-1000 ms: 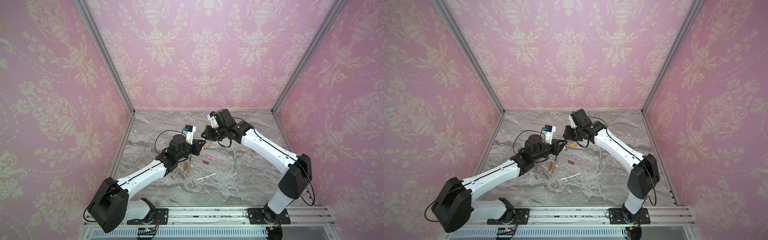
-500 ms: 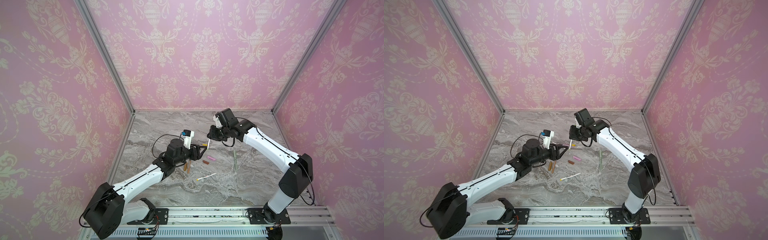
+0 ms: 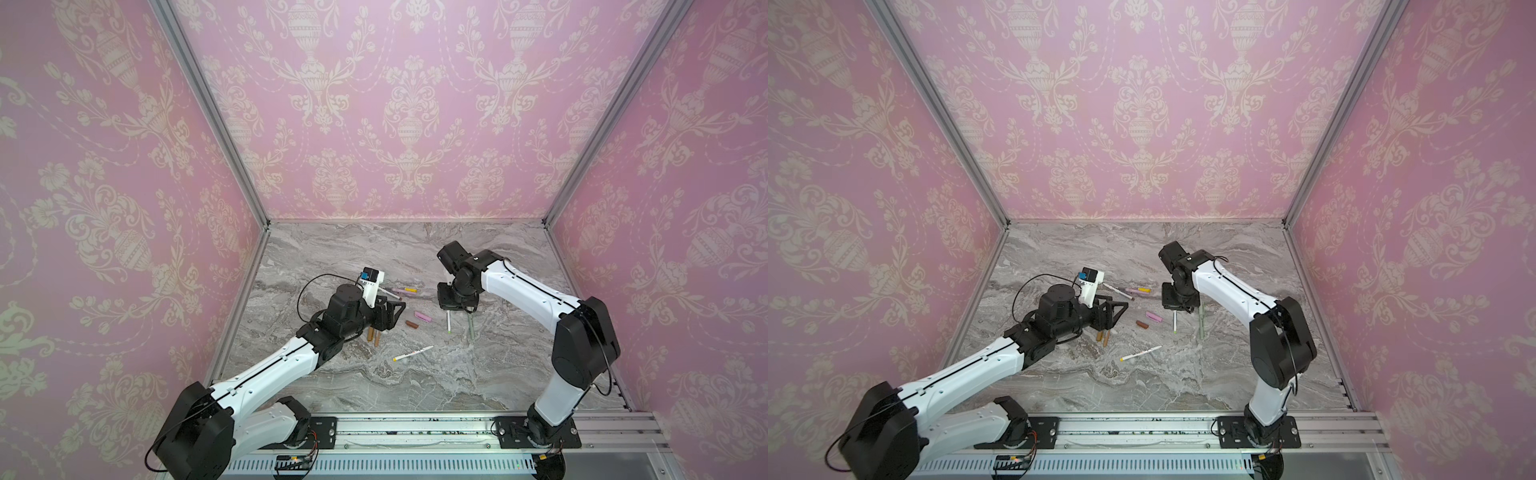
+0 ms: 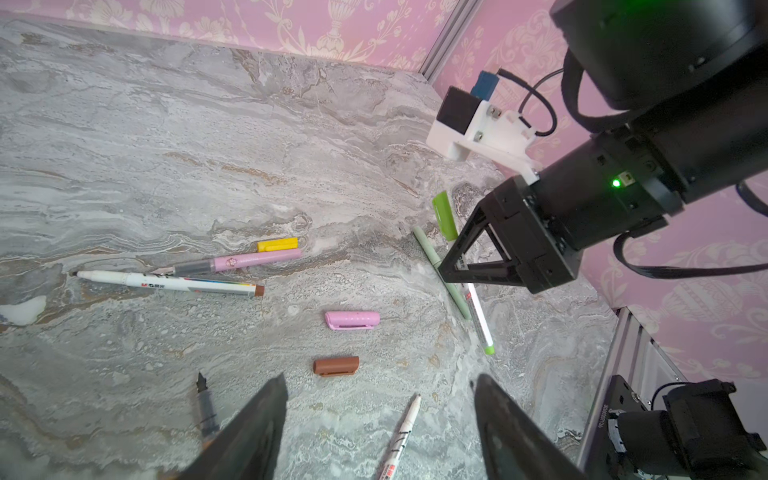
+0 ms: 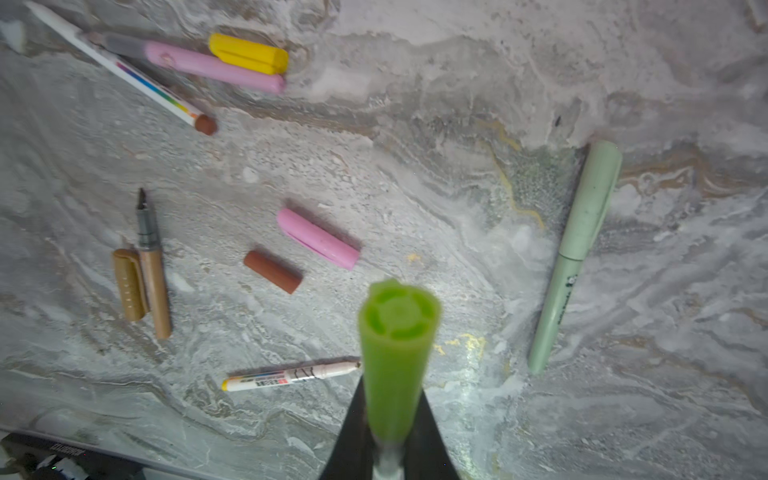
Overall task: Insert the pens into the pen caps
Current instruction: 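Take the capped marker in the right gripper while the left gripper opens, then lower the capped marker beside the sage-green pen and open the right gripper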
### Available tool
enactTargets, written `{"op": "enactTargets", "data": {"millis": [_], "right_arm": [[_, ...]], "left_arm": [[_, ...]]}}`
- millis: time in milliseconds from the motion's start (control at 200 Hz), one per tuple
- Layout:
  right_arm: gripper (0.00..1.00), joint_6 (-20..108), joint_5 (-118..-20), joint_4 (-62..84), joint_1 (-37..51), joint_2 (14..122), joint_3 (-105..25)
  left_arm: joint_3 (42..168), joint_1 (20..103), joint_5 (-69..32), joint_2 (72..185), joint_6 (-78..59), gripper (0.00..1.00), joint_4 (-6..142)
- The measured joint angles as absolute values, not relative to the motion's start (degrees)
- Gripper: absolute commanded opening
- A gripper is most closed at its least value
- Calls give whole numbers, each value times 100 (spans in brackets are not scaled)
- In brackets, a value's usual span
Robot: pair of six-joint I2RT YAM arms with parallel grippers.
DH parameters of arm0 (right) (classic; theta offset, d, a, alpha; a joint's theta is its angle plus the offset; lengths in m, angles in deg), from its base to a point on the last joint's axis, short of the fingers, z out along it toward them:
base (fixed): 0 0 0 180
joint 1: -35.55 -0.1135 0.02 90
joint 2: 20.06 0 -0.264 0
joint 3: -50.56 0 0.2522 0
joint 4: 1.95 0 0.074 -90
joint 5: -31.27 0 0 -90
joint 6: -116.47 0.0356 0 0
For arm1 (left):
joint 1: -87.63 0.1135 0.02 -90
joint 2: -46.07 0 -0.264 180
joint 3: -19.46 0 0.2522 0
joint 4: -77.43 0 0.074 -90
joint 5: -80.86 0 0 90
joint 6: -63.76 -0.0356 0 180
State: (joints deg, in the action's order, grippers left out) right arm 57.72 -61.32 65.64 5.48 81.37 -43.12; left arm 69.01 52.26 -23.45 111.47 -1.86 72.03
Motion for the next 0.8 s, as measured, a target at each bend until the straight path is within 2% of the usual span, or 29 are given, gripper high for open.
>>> {"op": "enactTargets", "data": {"millis": [400,801], "right_arm": [[2,5778,-5489,6861,808,9090,-4421],[9,5802,-5301,6872,896,9473,-4566]], "left_arm": [[6905,5226,-2332,11230,-374,76,7174],[6905,5226,-2329,11178,-476,79,7277]]}}
